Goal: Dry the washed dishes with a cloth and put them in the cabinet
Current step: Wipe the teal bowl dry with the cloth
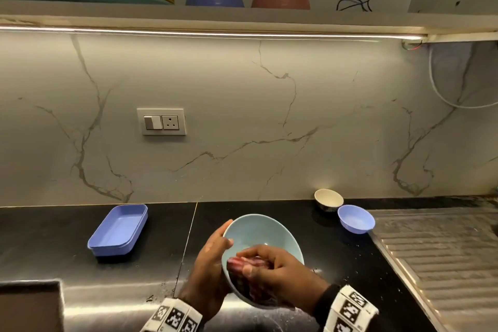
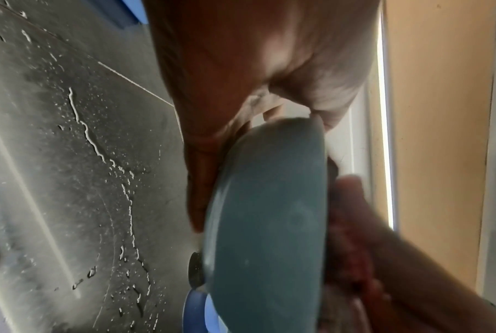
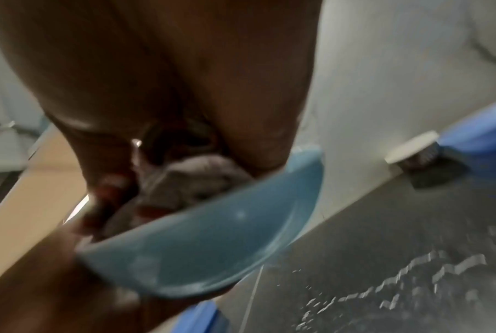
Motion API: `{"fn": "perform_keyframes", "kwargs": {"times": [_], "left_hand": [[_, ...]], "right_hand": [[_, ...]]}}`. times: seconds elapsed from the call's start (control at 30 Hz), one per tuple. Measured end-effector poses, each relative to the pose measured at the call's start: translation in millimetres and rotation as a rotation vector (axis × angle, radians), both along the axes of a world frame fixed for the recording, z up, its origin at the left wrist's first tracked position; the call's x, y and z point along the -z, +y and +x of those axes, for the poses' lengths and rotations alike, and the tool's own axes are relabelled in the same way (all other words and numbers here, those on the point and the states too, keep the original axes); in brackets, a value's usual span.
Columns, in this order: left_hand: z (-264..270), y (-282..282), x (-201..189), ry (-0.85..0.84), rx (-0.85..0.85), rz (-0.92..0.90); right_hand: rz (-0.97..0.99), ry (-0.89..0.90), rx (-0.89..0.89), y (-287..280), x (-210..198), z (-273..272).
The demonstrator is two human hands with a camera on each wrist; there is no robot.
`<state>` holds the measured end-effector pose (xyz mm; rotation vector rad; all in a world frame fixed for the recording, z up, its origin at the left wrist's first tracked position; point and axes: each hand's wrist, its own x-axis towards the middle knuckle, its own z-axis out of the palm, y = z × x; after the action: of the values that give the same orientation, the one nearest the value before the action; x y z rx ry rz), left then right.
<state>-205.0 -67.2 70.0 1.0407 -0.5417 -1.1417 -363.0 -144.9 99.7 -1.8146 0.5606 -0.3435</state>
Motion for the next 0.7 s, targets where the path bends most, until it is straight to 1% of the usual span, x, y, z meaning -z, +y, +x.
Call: {"fn": "perform_keyframes", "kwargs": {"times": [0.07, 0.1, 0.13, 0.17, 0.23, 0.33, 0.4, 0.47, 0.57, 0.63, 0.7], "left_hand": [[0.6, 0.1, 4.5, -0.013, -0.012, -0.007], [2.4, 0.7, 4.5, -0.030, -0.049, 0.001], [5.9, 1.1, 4.2, -0.043, -0.102, 0.026], [11.3, 1.1, 4.8, -0.052, -0.155, 0.046], [21.8, 0.4, 4.3, -0.062, -0.226, 0.054], [26.3, 0.5, -4.8, -0.061, -0.263, 0.063], [24.0, 1.4, -9.9, -0.070, -0.240, 0.092], [22.4, 0.5, -12.0, -0.090, -0.224, 0.111], [20.9, -2.2, -10.3, -0.130, -0.214, 0.129], [18.9, -3.8, -9.2, -0.138, -0.216, 0.128], [17.1, -4.2, -9.6, -0.146, -0.217, 0.115]], "right_hand": [[0.219, -0.202, 0.100, -4.2, -5.6, -7.9], [0.270, -0.275, 0.140, -9.2, -9.5, -15.8], [0.283, -0.309, 0.179, -16.1, -11.9, -26.1], [0.265, -0.298, 0.210, -24.4, -14.2, -37.2], [0.126, -0.141, 0.271, -41.6, -12.4, -58.9], [-0.224, 0.302, 0.391, -60.2, 10.4, -82.1], [-0.384, 0.538, 0.364, -65.0, 29.3, -88.9], [-0.455, 0.688, 0.301, -62.6, 39.9, -91.8], [-0.479, 0.766, 0.262, -59.0, 51.9, -94.2], [-0.514, 0.760, 0.275, -61.4, 61.2, -93.5], [-0.461, 0.677, 0.234, -61.2, 73.1, -98.4]]}}
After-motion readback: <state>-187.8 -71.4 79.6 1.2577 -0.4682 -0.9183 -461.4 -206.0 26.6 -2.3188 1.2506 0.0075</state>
